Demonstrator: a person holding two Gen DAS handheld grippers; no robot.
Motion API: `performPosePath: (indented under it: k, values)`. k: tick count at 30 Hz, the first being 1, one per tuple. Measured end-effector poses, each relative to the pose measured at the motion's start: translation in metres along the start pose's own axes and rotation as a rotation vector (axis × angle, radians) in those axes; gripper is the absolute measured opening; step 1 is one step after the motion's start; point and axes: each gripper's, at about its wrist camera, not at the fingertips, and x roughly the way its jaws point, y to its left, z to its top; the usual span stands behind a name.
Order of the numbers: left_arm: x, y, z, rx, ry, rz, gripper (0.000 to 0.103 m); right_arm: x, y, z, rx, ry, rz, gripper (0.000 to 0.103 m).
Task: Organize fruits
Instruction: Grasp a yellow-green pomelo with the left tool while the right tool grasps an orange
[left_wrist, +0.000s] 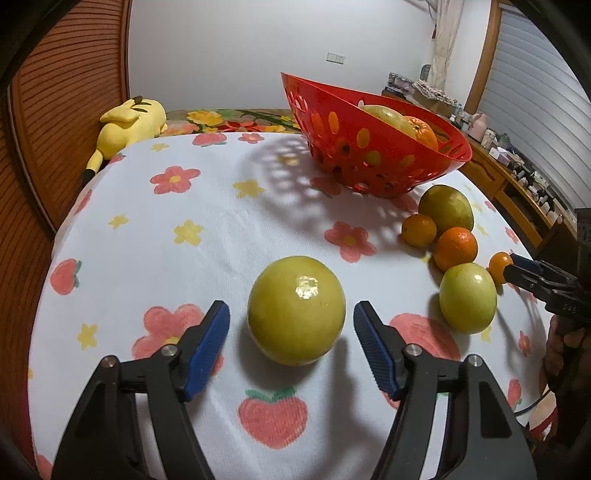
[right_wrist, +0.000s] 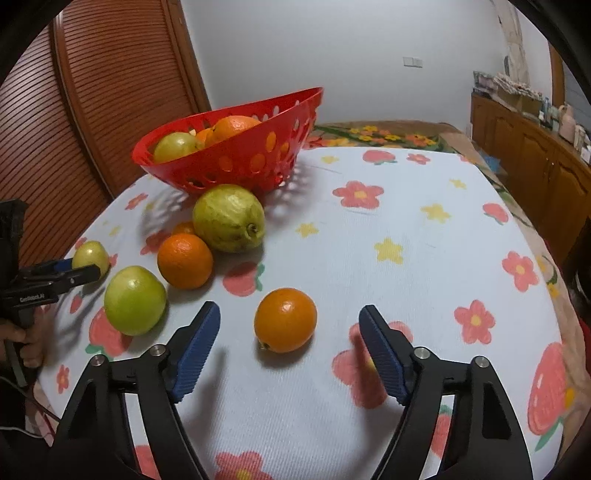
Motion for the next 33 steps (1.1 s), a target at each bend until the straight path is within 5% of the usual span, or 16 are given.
performPosePath:
  k: [9, 18, 33]
  values:
    - [0.000, 0.001, -0.003, -0.007, -0.003, -0.029, 0.056, 0.009, 0.000, 0.000, -0.001, 0.042, -0.027, 0.063]
    - [-0.001, 0.001, -0.003, -0.012, -0.004, -0.025, 0.054, 0.012, 0.004, -0.002, -0.017, 0.056, -0.007, 0.036]
    - [-0.002, 0.000, 0.004, -0.013, -0.012, -0.012, 0.055, -0.004, 0.011, -0.002, -0.047, -0.005, 0.000, 0.034]
